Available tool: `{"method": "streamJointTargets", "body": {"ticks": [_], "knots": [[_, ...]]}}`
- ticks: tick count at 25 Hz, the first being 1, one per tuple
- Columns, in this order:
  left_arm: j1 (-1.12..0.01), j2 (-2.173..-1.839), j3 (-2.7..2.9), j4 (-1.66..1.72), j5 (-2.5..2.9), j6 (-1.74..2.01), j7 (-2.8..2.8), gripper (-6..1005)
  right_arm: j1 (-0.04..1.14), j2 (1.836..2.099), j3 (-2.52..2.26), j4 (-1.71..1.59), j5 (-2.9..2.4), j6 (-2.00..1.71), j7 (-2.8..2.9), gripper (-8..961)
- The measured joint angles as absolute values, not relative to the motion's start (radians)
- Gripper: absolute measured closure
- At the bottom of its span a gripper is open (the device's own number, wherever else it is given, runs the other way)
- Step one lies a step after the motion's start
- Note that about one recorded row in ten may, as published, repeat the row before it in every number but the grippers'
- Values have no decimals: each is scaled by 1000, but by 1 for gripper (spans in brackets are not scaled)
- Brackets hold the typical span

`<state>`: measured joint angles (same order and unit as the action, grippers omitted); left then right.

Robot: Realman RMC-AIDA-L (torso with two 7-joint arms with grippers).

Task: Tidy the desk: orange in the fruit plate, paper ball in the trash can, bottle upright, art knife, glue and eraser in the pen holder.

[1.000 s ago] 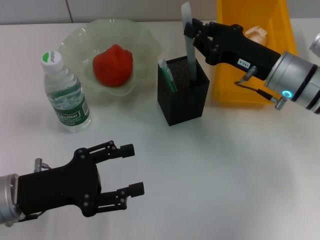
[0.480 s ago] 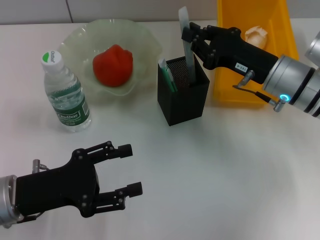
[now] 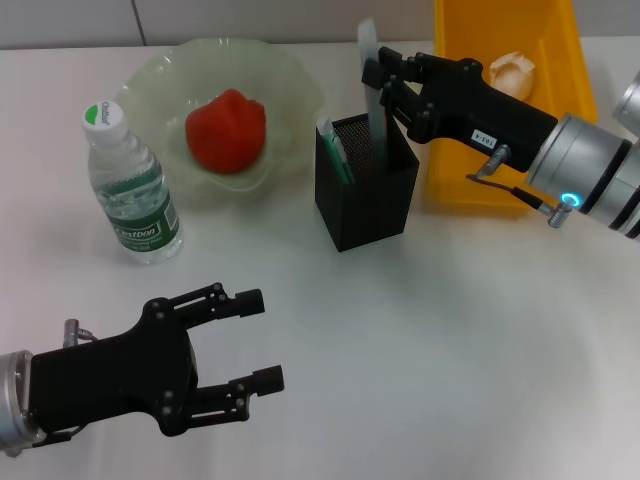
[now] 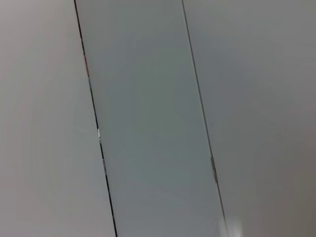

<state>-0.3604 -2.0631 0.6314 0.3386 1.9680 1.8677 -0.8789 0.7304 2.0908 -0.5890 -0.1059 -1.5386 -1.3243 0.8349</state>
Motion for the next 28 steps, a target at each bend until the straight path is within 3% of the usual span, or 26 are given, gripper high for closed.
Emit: {"method": "streamJointTargets", "body": {"ticks": [3,14,24,28], "knots": [[-360,-2063,633,339,1968,1868,-879,216,732,2091,-589,-106,-1539,-1324,835,826],[-360,-2063,633,338,1968,1871,-879,216,732,2091,-584,-98,-1531,-1324,800,396],[-363,-2065,631,337,1968,1871,-879,216,733,2091,-576,-97,-1523,-1360,802,328],[-364,-2065,630,338,1968,1871,-879,216,728,2091,-574,-97,-1522,-1365,814,254]]}}
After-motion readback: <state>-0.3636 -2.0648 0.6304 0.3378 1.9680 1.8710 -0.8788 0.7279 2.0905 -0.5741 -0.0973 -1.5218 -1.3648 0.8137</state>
